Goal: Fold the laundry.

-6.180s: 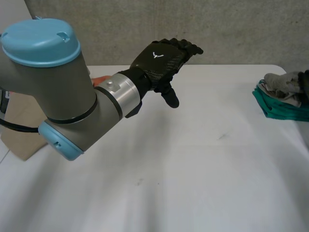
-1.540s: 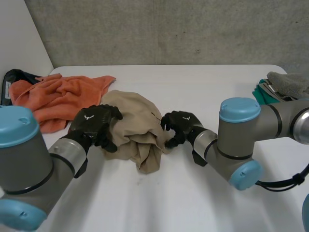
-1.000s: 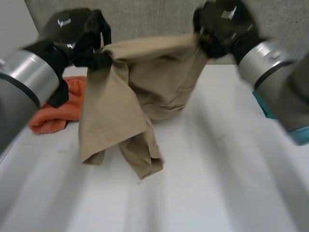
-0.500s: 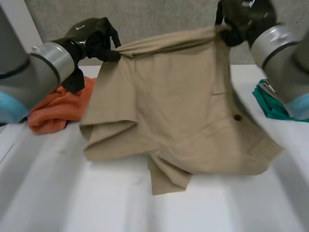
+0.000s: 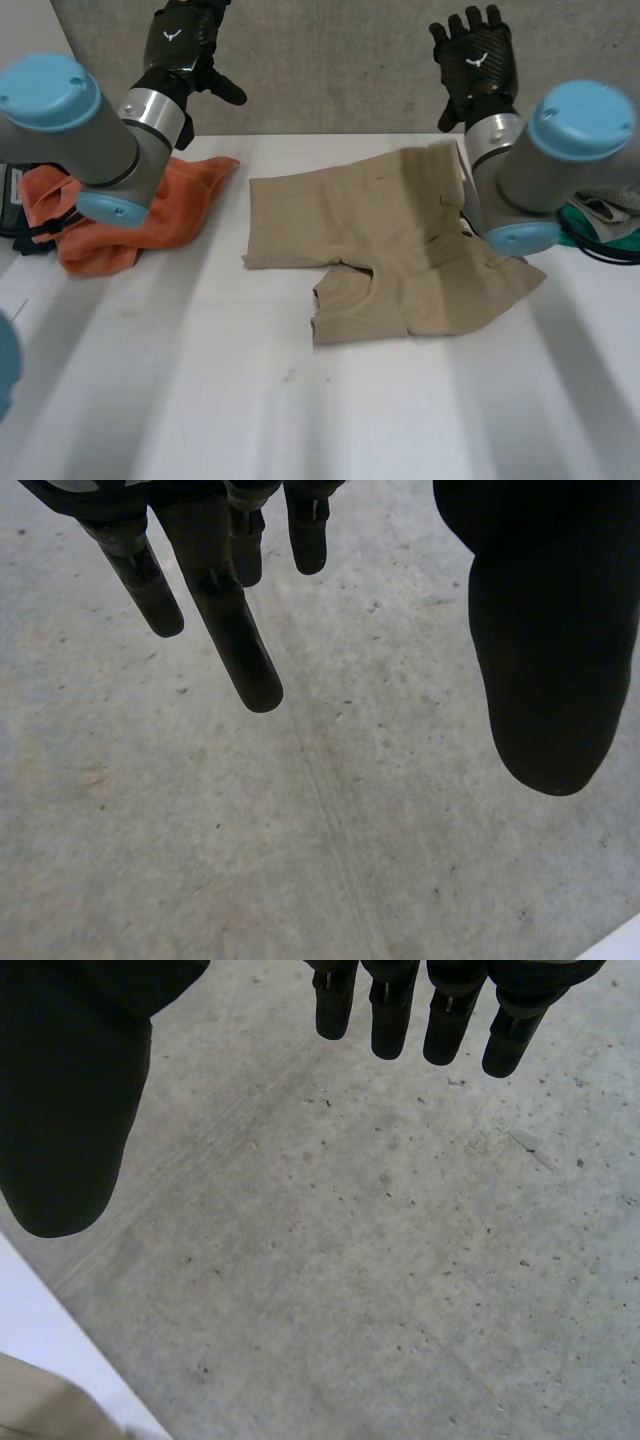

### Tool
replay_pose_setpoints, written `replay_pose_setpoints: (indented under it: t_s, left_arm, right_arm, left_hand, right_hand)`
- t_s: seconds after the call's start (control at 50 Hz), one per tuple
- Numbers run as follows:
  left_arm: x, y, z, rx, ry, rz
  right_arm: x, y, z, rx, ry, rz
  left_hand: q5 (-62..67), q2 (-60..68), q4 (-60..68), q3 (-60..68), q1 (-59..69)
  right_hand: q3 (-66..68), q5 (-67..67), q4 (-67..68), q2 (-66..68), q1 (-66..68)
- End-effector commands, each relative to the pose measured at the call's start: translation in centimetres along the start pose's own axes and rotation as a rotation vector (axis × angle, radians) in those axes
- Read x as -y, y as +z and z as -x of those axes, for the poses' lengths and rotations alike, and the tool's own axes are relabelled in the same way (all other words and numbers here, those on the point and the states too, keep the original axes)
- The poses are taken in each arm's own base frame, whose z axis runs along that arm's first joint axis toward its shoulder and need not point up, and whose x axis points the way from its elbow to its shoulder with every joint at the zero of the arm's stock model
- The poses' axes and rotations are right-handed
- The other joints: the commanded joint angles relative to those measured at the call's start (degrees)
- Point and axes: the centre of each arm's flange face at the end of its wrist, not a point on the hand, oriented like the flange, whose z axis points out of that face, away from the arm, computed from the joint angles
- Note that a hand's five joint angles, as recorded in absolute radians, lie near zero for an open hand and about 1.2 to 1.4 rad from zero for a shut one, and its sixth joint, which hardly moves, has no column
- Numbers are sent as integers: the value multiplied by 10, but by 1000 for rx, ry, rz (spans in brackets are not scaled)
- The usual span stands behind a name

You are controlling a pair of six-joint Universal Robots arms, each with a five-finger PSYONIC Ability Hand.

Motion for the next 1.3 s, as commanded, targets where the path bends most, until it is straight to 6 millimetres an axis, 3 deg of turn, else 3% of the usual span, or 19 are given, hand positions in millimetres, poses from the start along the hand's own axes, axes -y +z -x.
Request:
replay_pose_setpoints:
  t_s: [0.02, 0.04, 0.1, 0.12, 0.18, 0.2, 0.26, 0.34, 0.42, 0.48, 0.6, 0.72, 0.96, 1.08, 1.3]
  left_arm:
    - [32, -50, -27, 16, -3, 132]
    - [34, -66, -38, 1, 0, 181]
    - [29, -94, -66, -51, 9, 275]
    - [23, -114, -88, -101, 23, 344]
    - [12, -147, -118, -180, 46, 448]
    - [3, -170, -137, -238, 65, 514]
    - [-12, -210, -169, -347, 91, 612]
    - [-28, -239, -183, -388, 112, 694]
    - [-54, -251, -185, -363, 141, 770]
    - [-65, -252, -185, -337, 159, 790]
    - [-81, -234, -182, -279, 178, 775]
    - [-92, -207, -164, -212, 181, 753]
    - [-113, -182, -148, -196, 274, 705]
    - [-121, -173, -144, -209, 357, 664]
    - [-132, -164, -141, -219, 385, 638]
  right_arm:
    - [13, -20, -42, 55, -44, 99]
    - [10, -28, -59, 65, -60, 141]
    - [5, -39, -76, 85, -76, 195]
    - [-2, -49, -83, 120, -82, 244]
    - [-20, -67, -87, 191, -84, 334]
    - [-25, -72, -88, 213, -80, 364]
    - [-49, -92, -96, 264, -73, 473]
    - [-69, -112, -101, 331, -99, 559]
    - [-82, -126, -99, 416, -161, 582]
    - [-93, -133, -95, 472, -196, 583]
    - [-119, -138, -82, 550, -144, 584]
    - [-131, -139, -70, 611, -108, 526]
    - [-152, -131, -64, 602, -135, 489]
    - [-156, -129, -64, 597, -146, 490]
    - [-144, -122, -77, 555, -172, 485]
  left_hand:
    - [7, 16, 17, -357, 27]
    - [9, 18, 19, -356, 29]
    - [18, 26, 27, -347, 37]
    - [46, 54, 55, -319, 65]
    - [110, 118, 119, -255, 129]
    - [167, 175, 176, -198, 186]
    - [268, 276, 277, -97, 287]
    - [376, 384, 385, 11, 395]
    - [378, 386, 387, 13, 397]
    - [348, 356, 357, -17, 367]
    - [149, 157, 159, -216, 168]
    - [142, 151, 152, -223, 162]
    - [149, 157, 158, -216, 168]
    - [177, 186, 187, -187, 197]
    - [218, 226, 227, -147, 237]
  right_hand:
    - [-19, -25, -23, -23, -29]
    - [-19, -25, -23, -23, -29]
    - [-19, -25, -23, -23, -29]
    - [17, 10, 13, 12, 7]
    - [153, 147, 149, 148, 143]
    - [172, 166, 168, 167, 162]
    - [249, 243, 245, 244, 239]
    - [335, 329, 331, 330, 325]
    - [349, 342, 345, 344, 339]
    - [347, 341, 343, 342, 337]
    - [308, 302, 305, 304, 298]
    - [251, 245, 247, 247, 241]
    - [243, 236, 239, 238, 233]
    - [211, 204, 207, 206, 201]
    - [216, 209, 212, 211, 206]
